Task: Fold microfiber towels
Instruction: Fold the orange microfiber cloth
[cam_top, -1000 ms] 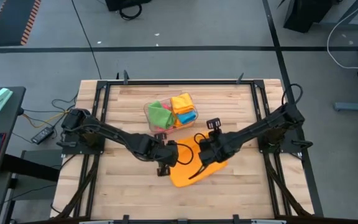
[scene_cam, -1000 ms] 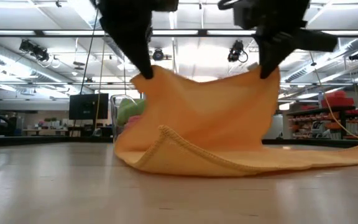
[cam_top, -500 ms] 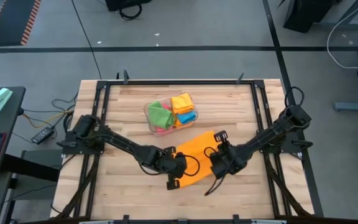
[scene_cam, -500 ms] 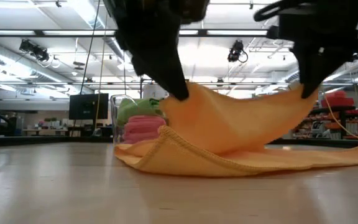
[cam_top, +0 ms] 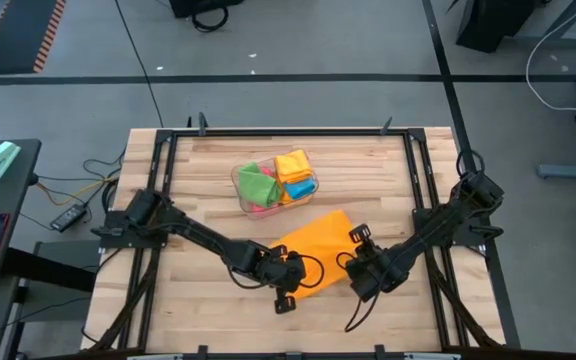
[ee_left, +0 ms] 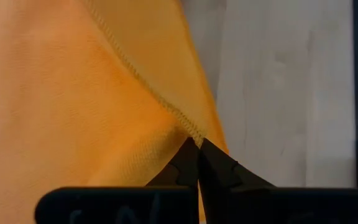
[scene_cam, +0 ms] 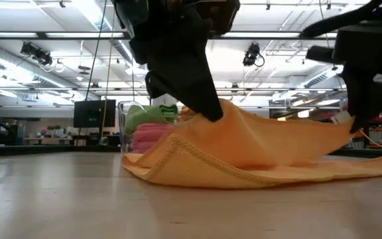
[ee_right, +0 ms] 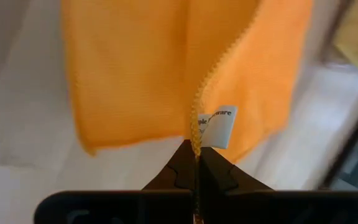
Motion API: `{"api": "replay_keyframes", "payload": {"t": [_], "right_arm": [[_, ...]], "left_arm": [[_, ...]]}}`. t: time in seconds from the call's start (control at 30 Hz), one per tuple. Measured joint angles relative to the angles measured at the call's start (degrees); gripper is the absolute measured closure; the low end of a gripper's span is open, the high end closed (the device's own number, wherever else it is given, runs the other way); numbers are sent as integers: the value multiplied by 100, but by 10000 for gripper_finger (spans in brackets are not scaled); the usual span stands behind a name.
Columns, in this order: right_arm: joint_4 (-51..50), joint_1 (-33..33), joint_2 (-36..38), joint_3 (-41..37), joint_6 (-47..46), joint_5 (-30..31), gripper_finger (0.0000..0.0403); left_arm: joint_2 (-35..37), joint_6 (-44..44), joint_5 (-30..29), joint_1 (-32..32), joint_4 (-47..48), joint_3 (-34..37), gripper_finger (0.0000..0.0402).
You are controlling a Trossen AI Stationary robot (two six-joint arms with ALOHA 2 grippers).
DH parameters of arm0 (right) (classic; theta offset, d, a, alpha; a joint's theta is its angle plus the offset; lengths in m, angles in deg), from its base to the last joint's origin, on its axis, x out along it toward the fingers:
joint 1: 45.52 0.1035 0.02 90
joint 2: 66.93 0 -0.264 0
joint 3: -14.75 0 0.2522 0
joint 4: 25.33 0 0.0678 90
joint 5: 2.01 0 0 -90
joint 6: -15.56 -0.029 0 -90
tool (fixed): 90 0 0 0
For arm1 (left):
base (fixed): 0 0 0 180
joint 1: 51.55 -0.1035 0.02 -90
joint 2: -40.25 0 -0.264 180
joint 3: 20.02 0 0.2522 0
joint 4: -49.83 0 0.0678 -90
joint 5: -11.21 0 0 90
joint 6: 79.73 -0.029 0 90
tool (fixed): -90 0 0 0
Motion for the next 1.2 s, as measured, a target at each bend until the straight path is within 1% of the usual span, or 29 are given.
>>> {"api": "replay_keyframes", "payload": {"t": [0.17,0.23,0.3,0.37,0.43,0.53,0.63,0.73,0.83,0.93,1.0,1.07,1.13,1.2], "right_arm": [[438,-4,-7,-160,139,-532,389],[524,-3,-7,-162,135,-629,381],[588,-4,-6,-162,123,-719,368],[769,-4,-6,-186,142,-875,352],[780,-4,-18,-202,142,-1026,334],[956,-6,-58,-234,91,-1232,306],[961,-6,-61,-252,-131,-1432,281],[721,-4,-46,-237,-392,-1674,265],[308,0,-46,-144,-727,-1796,261],[162,4,-20,-90,-916,-1911,262],[166,41,28,-57,-1006,-1944,264],[153,82,95,-55,-1100,-1956,266],[170,156,181,-55,-1222,-1905,267],[226,270,321,-55,-1362,-1666,267]], "left_arm": [[-103,42,22,38,-140,-4,382],[-228,56,134,35,-323,-1,379],[-271,48,209,33,-272,2,382],[-359,51,329,29,-431,-12,389],[-374,47,350,31,-248,3,393],[-398,44,363,37,-380,-7,389],[-409,33,460,68,-420,-7,366],[-409,-19,461,124,-462,-7,334],[-342,-230,479,215,-506,-13,301],[-254,-517,469,302,-44,-188,274],[-254,-566,243,319,451,-298,262],[-254,-602,-212,315,902,-323,255],[-254,-863,-645,298,1167,-309,253],[-255,-1331,-910,291,1476,-260,255]]}}
